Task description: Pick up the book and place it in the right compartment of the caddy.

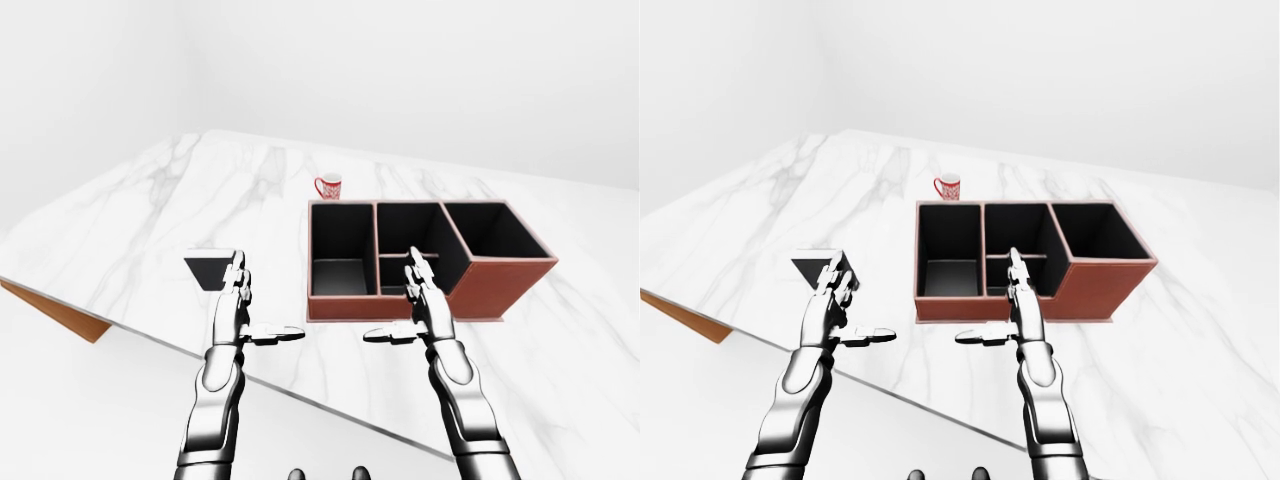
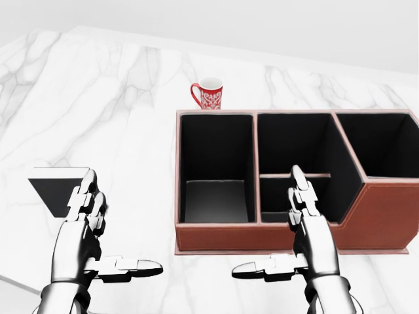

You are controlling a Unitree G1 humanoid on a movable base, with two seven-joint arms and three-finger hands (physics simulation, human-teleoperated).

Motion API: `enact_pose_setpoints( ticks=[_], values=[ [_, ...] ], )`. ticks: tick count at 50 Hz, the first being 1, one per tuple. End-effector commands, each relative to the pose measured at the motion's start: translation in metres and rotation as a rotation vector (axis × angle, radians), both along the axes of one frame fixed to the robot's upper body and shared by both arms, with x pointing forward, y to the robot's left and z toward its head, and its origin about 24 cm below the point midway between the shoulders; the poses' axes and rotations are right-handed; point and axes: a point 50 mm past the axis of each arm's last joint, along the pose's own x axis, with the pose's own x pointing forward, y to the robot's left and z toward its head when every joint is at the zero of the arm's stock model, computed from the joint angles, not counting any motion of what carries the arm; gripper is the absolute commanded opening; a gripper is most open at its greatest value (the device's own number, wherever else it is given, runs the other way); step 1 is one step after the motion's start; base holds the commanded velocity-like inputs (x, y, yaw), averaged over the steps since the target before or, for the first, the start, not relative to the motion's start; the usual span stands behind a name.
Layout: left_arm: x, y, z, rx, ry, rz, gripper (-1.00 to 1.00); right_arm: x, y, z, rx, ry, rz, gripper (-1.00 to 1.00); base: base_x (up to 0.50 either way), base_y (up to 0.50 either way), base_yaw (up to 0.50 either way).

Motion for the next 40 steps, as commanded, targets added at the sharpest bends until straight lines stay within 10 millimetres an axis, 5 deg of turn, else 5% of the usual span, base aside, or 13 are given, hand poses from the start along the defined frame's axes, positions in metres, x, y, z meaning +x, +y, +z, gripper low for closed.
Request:
enact_pose_setpoints(
  ticks=[1, 40],
  values=[
    [0.0000, 0.0000, 0.0000, 0.000, 0.000, 0.000, 1.00, 0.0001, 0.0001, 0.0029, 0.000, 0.000, 0.000, 1.00, 0.14, 0.05, 0.00],
    [0.0000, 0.0000, 0.0000, 0.000, 0.000, 0.000, 1.00, -0.0007, 0.0003, -0.0036, -0.004, 0.002, 0.000, 1.00, 0.15, 0.06, 0.00]
  ],
)
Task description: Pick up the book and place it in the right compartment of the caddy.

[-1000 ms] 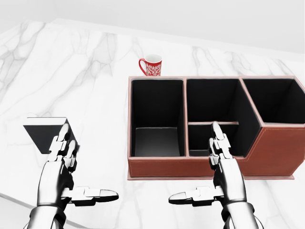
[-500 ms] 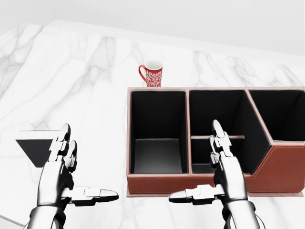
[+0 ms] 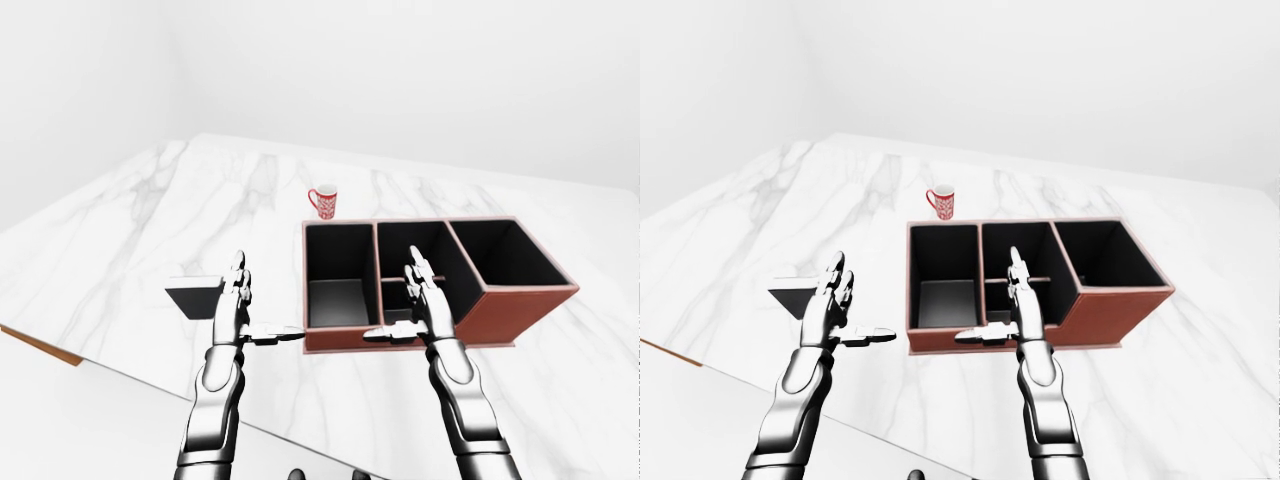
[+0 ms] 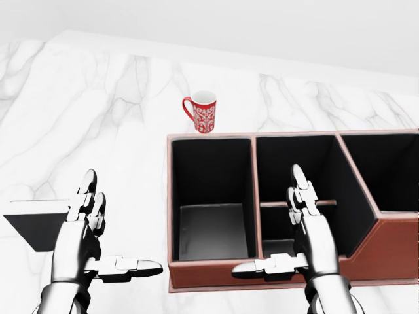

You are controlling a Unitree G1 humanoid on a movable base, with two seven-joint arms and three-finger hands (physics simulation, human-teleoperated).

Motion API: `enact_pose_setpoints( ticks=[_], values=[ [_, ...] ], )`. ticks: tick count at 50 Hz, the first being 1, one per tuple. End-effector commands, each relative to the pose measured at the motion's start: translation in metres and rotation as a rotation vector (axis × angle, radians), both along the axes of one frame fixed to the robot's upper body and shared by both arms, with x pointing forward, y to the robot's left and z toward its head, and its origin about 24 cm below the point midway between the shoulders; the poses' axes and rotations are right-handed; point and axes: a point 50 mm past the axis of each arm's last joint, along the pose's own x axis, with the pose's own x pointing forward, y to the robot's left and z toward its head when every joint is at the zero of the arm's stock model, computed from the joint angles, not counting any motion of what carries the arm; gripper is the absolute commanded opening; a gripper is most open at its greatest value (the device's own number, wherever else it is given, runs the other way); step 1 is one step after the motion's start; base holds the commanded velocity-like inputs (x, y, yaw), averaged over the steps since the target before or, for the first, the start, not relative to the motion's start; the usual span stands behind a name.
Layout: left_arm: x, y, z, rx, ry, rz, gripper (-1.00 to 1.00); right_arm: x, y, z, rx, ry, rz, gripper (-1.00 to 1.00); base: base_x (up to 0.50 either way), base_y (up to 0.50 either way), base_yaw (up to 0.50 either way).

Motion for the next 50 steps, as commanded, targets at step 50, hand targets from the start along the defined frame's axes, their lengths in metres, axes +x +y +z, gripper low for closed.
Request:
enact_pose_setpoints(
  ticks=[50],
  values=[
    [-0.002, 0.013, 0.041, 0.222, -0.147, 0.023, 1.00, -0.009, 0.003, 0.002, -0.029, -0.033, 0.012, 1.00, 0.00, 0.00, 0.00]
  ],
)
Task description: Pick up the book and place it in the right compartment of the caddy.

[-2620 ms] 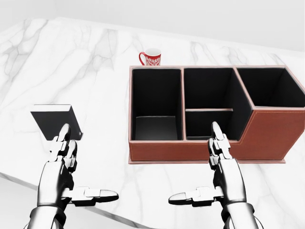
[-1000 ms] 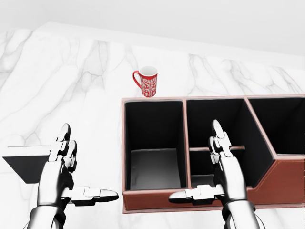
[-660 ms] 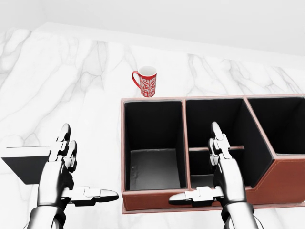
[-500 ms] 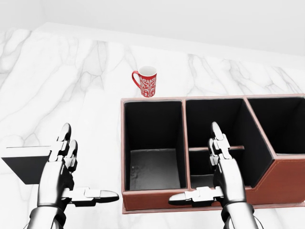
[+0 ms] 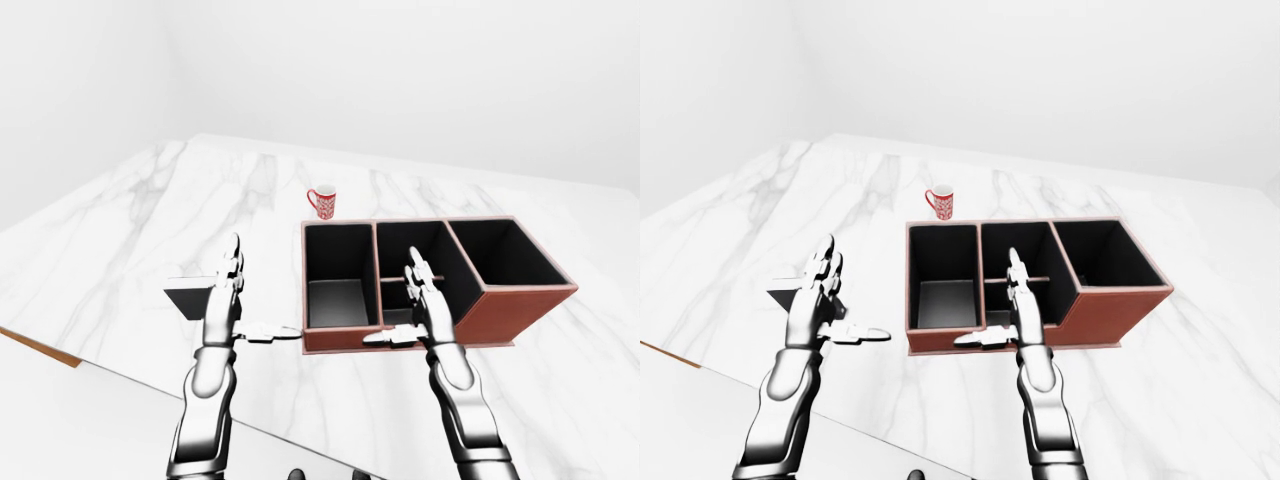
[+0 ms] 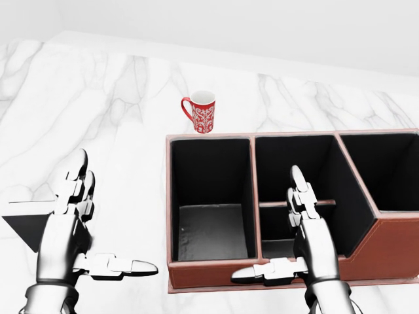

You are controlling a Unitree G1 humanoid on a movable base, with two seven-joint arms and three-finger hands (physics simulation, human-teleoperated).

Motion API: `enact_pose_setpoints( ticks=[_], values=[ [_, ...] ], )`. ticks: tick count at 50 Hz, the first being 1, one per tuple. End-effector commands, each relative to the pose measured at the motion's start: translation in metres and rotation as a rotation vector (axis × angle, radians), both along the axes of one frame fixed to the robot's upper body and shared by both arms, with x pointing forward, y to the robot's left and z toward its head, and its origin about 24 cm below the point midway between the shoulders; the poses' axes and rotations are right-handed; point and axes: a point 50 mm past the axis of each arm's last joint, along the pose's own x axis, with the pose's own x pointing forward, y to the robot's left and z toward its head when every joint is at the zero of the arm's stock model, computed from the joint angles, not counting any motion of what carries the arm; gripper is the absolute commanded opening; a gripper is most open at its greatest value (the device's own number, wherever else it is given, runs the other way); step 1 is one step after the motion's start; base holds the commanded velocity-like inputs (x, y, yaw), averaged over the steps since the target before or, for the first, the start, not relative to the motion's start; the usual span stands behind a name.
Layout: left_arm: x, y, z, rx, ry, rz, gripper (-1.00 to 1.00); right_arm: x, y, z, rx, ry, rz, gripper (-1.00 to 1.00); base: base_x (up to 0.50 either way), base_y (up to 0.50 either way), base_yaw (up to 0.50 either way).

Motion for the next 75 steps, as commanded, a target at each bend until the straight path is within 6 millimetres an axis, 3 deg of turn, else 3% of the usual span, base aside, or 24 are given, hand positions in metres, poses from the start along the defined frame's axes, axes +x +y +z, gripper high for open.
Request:
enact_pose_setpoints(
  ticks=[1, 3, 8, 11, 15, 20, 22, 25, 33, 37, 42, 54, 55, 57, 62, 63, 67, 74, 75],
  values=[
    [0.012, 0.015, 0.018, 0.215, 0.033, 0.083, 1.00, -0.004, 0.001, 0.001, -0.010, -0.011, 0.006, 1.00, 0.00, 0.00, 0.00],
    [0.015, 0.018, 0.024, 0.268, 0.017, 0.092, 1.00, -0.004, 0.002, 0.001, -0.011, -0.011, 0.006, 1.00, 0.00, 0.00, 0.00],
    [0.029, 0.026, 0.078, 0.677, -0.118, 0.066, 1.00, -0.003, 0.002, -0.006, -0.016, -0.014, 0.008, 1.00, 0.00, 0.00, 0.00],
    [0.036, 0.026, 0.083, 0.819, -0.081, 0.030, 1.00, -0.003, 0.002, 0.001, -0.016, -0.013, 0.008, 1.00, 0.00, 0.00, 0.00],
    [0.053, 0.038, 0.082, 0.997, 0.020, 0.037, 1.00, -0.003, 0.002, 0.002, -0.016, -0.015, 0.008, 1.00, 0.00, 0.00, 0.00],
    [0.068, 0.052, 0.082, 1.086, 0.111, 0.067, 1.00, -0.004, 0.003, 0.001, -0.018, -0.015, 0.011, 1.00, 0.00, 0.00, 0.00],
    [0.082, 0.058, 0.088, 1.114, 0.143, 0.075, 1.00, -0.004, 0.003, 0.001, -0.019, -0.015, 0.014, 1.00, 0.00, 0.00, 0.00],
    [0.105, 0.068, 0.080, 1.196, 0.245, 0.090, 1.00, -0.005, 0.005, 0.000, -0.022, -0.015, 0.017, 1.00, 0.00, 0.00, 0.00],
    [0.121, 0.057, 0.071, 1.420, 0.407, -0.044, 1.00, -0.004, 0.005, 0.000, -0.022, -0.015, 0.016, 1.00, 0.00, 0.00, 0.00],
    [0.116, 0.062, 0.050, 1.525, 0.595, -0.175, 1.00, -0.004, 0.004, 0.001, -0.019, -0.015, 0.014, 1.00, 0.00, 0.00, 0.00],
    [0.116, 0.064, 0.050, 1.574, 0.599, -0.186, 1.00, -0.004, 0.005, 0.001, -0.022, -0.016, 0.016, 1.00, 0.00, 0.00, 0.00],
    [0.122, 0.071, 0.077, 1.653, 0.550, -0.126, 1.00, -0.004, 0.004, 0.001, -0.021, -0.016, 0.016, 1.00, 0.00, 0.00, 0.00],
    [0.123, 0.071, 0.078, 1.652, 0.550, -0.123, 1.00, -0.004, 0.004, -0.010, -0.021, -0.002, 0.016, 1.00, 0.00, 0.00, 0.00],
    [0.124, 0.071, 0.081, 1.653, 0.546, -0.116, 1.00, -0.004, 0.004, 0.000, -0.021, -0.016, 0.017, 1.00, 0.00, 0.00, 0.00],
    [0.122, 0.071, 0.083, 1.654, 0.533, -0.105, 1.00, -0.005, 0.005, 0.002, -0.021, -0.017, 0.019, 1.00, 0.00, 0.00, 0.00],
    [0.121, 0.073, 0.082, 1.651, 0.538, -0.105, 1.00, -0.006, 0.005, -0.013, -0.021, 0.010, 0.017, 1.00, 0.00, 0.00, 0.00],
    [0.120, 0.076, 0.078, 1.644, 0.552, -0.109, 1.00, -0.005, 0.005, 0.001, -0.020, -0.017, 0.019, 1.00, 0.00, 0.00, 0.00],
    [0.123, 0.082, 0.068, 1.612, 0.614, -0.146, 1.00, -0.004, 0.005, 0.002, -0.021, -0.016, 0.020, 1.00, 0.00, 0.00, 0.00],
    [0.124, 0.081, 0.067, 1.606, 0.618, -0.152, 1.00, -0.005, 0.005, -0.008, -0.020, -0.013, 0.019, 1.00, 0.00, 0.00, 0.00]
  ],
)
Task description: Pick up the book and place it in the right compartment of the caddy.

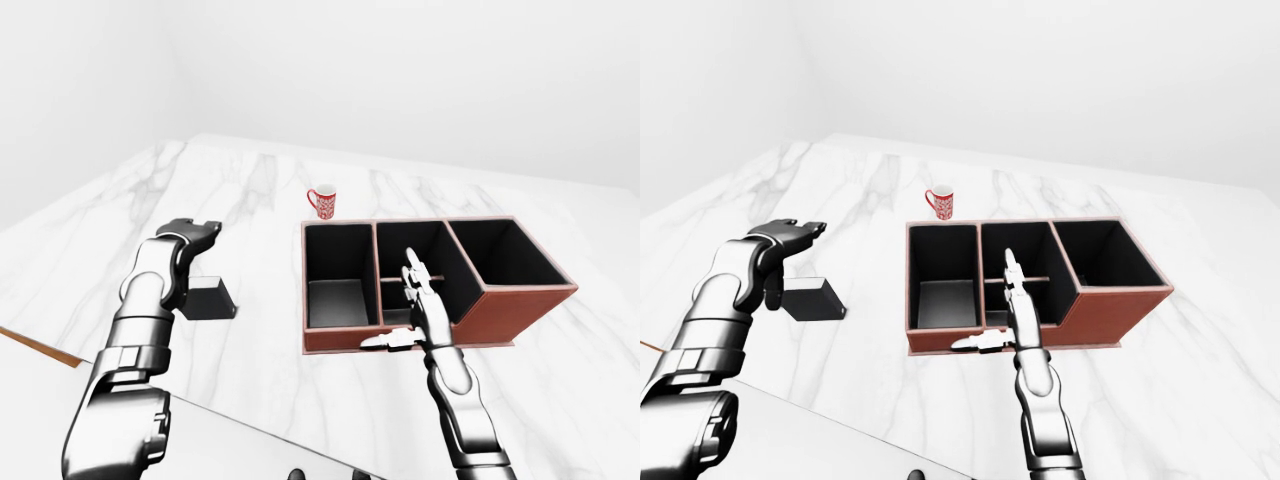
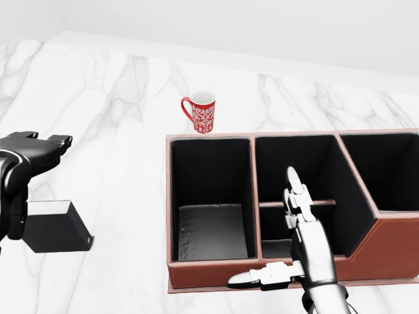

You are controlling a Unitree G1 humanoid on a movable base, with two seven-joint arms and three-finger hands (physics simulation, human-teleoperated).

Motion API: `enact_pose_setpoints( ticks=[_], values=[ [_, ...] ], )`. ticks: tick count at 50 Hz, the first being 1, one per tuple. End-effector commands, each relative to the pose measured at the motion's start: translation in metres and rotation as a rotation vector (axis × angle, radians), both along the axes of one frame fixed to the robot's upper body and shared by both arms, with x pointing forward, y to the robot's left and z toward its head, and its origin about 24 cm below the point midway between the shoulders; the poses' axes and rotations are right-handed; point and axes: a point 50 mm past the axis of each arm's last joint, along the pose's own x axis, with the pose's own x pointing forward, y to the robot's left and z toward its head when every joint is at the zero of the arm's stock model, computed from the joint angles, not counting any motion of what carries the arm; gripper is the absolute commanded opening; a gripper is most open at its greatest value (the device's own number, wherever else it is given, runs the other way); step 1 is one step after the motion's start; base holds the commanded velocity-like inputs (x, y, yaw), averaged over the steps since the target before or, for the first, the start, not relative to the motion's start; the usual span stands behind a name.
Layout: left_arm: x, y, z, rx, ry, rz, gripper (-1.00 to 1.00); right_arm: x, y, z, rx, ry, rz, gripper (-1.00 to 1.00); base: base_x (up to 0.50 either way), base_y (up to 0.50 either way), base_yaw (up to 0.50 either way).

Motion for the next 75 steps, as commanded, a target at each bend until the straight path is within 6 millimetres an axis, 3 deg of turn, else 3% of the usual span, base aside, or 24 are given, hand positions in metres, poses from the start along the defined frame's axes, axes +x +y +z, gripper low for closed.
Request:
enact_pose_setpoints(
  ticks=[1, 2, 3, 6, 7, 9, 11, 22, 24, 28, 42, 69, 70, 72, 75],
  values=[
    [0.005, 0.005, -0.002, -0.069, 0.031, 0.023, 1.00, 0.000, -0.001, -0.014, 0.001, 0.032, -0.003, 1.00, 0.00, 0.00, 0.00],
    [0.005, 0.005, -0.003, -0.072, 0.037, 0.024, 1.00, 0.000, -0.001, -0.017, 0.001, 0.044, -0.005, 1.00, 0.00, 0.00, 0.00],
    [0.005, 0.006, -0.004, -0.080, 0.036, 0.030, 1.00, 0.000, 0.000, -0.006, 0.000, 0.003, 0.000, 1.00, 0.00, 0.00, 0.00],
    [0.006, 0.007, -0.008, -0.092, 0.057, 0.043, 1.00, 0.000, 0.000, -0.018, -0.001, 0.048, -0.003, 1.00, 0.00, 0.00, 0.00],
    [0.006, 0.008, -0.010, -0.101, 0.067, 0.055, 1.00, 0.000, 0.000, -0.002, 0.000, 0.002, 0.001, 1.00, 0.00, 0.00, 0.00],
    [0.006, 0.009, -0.014, -0.109, 0.086, 0.064, 1.00, -0.001, 0.000, 0.001, 0.001, 0.002, 0.001, 1.00, 0.00, 0.00, 0.00],
    [0.006, 0.011, -0.016, -0.113, 0.099, 0.072, 1.00, -0.001, 0.000, -0.013, 0.002, 0.026, 0.000, 1.00, 0.00, 0.00, 0.00],
    [0.006, 0.016, -0.030, -0.154, 0.172, 0.123, 1.00, 0.000, 0.001, 0.001, 0.000, 0.001, 0.004, 1.00, 0.00, 0.00, 0.00],
    [0.007, 0.018, -0.032, -0.163, 0.188, 0.137, 1.00, -0.001, 0.001, -0.015, 0.000, 0.037, 0.001, 1.00, 0.00, 0.00, 0.00],
    [0.006, 0.021, -0.038, -0.170, 0.222, 0.161, 1.00, -0.001, 0.000, 0.002, 0.001, 0.000, 0.004, 1.00, 0.00, 0.00, 0.00],
    [0.004, 0.021, -0.051, -0.234, 0.291, 0.198, 1.00, 0.000, 0.000, 0.001, 0.000, 0.000, 0.003, 1.00, 0.00, 0.00, 0.00],
    [0.003, 0.027, -0.061, -0.245, 0.272, 0.239, 1.00, -0.001, 0.002, 0.001, -0.001, -0.001, 0.009, 1.00, 0.00, 0.00, 0.00],
    [0.003, 0.028, -0.061, -0.243, 0.271, 0.241, 0.87, -0.001, 0.002, 0.002, -0.001, -0.002, 0.009, 1.00, 0.00, 0.00, 0.00],
    [0.002, 0.030, -0.060, -0.246, 0.266, 0.246, -1.00, -0.001, 0.002, 0.001, -0.001, -0.002, 0.010, 1.00, 0.00, 0.00, 0.00],
    [0.002, 0.032, -0.059, -0.247, 0.258, 0.249, -1.00, -0.001, 0.002, 0.001, 0.000, -0.002, 0.010, 1.00, 0.00, 0.00, 0.00]
  ],
)
